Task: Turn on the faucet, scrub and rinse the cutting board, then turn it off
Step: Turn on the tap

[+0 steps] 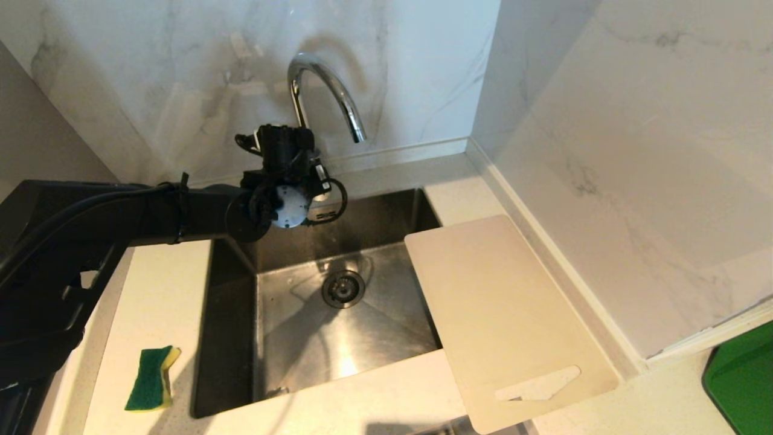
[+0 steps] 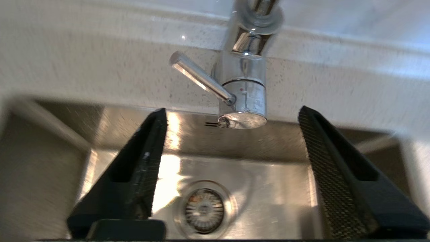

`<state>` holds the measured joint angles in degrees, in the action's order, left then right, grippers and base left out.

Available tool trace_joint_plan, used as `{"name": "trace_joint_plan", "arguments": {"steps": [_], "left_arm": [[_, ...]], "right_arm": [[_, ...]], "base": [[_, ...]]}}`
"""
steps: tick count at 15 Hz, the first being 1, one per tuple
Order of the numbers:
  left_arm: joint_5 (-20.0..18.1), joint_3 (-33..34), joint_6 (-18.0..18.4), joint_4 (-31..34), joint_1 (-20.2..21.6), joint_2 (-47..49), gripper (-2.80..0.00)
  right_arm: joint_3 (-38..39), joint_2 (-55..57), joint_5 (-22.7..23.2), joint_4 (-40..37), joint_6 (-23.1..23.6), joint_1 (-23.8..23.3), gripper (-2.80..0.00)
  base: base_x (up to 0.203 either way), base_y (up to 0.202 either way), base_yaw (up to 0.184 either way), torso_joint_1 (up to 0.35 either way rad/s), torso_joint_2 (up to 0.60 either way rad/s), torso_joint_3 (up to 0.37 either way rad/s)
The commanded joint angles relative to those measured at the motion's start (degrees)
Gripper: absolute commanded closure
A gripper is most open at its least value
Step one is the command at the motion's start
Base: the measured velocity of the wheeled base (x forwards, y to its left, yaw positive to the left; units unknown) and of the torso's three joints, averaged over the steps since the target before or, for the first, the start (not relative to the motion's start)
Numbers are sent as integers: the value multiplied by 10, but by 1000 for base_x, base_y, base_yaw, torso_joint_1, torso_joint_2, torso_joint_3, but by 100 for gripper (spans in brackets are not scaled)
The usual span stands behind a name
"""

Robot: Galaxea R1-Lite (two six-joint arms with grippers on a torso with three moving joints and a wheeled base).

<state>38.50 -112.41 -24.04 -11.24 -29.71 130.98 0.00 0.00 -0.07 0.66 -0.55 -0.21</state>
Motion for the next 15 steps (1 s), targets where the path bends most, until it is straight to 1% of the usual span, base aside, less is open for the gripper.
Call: {"name": "trace_joint_plan", "arguments": {"steps": [1, 2, 3, 4, 6, 8, 10, 12, 15], "left_arm": [[25, -1, -57, -1, 4, 3, -280], [40, -1, -71, -3, 10, 0, -280], [46, -1, -77, -9, 15, -3, -280], [48, 0, -81, -19, 21, -2, -280], [70, 0, -89, -24, 22, 5, -280], [72, 0, -90, -28, 22, 16, -280], [72, 0, -89, -55, 22, 28, -280], [84, -1, -87, -84, 31, 40, -280], [86, -1, -75, -123, 35, 48, -280]], "right_arm": [[1, 0, 0, 0, -1, 0, 0], [0, 0, 0, 0, 0, 0, 0], [0, 0, 0, 0, 0, 0, 0], [0, 0, 0, 0, 0, 0, 0], [1, 0, 0, 0, 0, 0, 0], [0, 0, 0, 0, 0, 0, 0], [0, 0, 0, 0, 0, 0, 0], [0, 0, 0, 0, 0, 0, 0], [0, 0, 0, 0, 0, 0, 0]], "base": [[0, 0, 0, 0, 0, 0], [0, 0, 0, 0, 0, 0], [0, 0, 0, 0, 0, 0], [0, 0, 0, 0, 0, 0], [0, 0, 0, 0, 0, 0], [0, 0, 0, 0, 0, 0], [0, 0, 0, 0, 0, 0], [0, 0, 0, 0, 0, 0], [0, 0, 0, 0, 0, 0]]}}
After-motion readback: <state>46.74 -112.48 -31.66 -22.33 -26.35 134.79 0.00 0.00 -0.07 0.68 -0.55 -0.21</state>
